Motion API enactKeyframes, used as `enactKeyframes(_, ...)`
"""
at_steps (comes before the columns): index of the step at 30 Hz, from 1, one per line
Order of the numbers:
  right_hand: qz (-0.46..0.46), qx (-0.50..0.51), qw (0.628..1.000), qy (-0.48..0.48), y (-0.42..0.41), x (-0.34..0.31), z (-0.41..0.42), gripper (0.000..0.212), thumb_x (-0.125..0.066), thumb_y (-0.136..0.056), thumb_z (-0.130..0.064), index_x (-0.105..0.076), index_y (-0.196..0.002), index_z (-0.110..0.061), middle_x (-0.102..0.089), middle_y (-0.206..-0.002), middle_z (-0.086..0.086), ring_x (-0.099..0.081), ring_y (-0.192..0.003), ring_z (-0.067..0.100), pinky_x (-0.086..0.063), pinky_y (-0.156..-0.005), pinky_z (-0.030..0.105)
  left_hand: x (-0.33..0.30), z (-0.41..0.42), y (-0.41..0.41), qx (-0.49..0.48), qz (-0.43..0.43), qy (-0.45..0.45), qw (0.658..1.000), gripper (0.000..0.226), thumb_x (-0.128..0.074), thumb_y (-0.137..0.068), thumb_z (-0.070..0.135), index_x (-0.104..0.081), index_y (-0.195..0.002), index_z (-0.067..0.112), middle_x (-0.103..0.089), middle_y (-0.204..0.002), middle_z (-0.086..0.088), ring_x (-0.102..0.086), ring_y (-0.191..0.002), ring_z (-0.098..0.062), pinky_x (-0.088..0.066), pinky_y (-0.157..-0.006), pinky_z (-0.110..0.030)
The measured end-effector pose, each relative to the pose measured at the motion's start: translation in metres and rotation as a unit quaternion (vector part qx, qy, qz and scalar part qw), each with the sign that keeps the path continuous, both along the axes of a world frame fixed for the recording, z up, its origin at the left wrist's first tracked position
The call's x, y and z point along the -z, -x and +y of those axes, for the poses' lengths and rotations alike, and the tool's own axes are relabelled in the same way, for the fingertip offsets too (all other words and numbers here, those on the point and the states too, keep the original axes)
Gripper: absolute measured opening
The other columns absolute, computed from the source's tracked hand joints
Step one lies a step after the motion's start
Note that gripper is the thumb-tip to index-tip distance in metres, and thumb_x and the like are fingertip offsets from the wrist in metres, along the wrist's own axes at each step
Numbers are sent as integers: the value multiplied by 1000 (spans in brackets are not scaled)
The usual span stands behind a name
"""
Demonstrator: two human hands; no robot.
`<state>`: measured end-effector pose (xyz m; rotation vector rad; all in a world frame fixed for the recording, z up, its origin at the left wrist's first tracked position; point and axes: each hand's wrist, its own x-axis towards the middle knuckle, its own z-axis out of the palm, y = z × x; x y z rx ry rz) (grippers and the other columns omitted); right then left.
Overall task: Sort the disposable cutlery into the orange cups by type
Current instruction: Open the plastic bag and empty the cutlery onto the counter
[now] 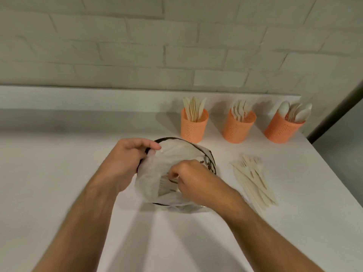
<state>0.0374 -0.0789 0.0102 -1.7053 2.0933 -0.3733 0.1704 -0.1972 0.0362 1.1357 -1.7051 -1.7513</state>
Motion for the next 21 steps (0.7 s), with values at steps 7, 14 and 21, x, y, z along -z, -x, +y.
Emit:
enactKeyframes(7,78,-52,994,-47,17,18,-17,42,-73,-76,-15,-64,-118,-17,-68,-115,0,-63,-104,22,-53,-90,34,6,0,-4,133,-319,138,928,40,-76,-77,41,-62,-106,17,-56,-98,4,-56,-91,-16,-41,-70,-27)
enactKeyframes(14,117,-79,983,-115,18,15,-18,39,-66,-82,-3,-64,-121,-6,-65,-115,11,-64,-105,29,-56,-88,43,12,5,-8,67,-382,407,827,19,-50,-97,12,-68,-95,10,-50,-110,-3,-60,-92,-28,-45,-75,-31)
enactKeyframes(21,101,-69,988,-91,13,27,-14,27,-71,-86,-26,-63,-104,-7,-59,-103,8,-62,-92,27,-57,-81,41,1,2,-17,123,-179,286,933,30,-39,-97,1,-37,-101,31,-64,-64,-8,-40,-46,-11,-34,-45,-20)
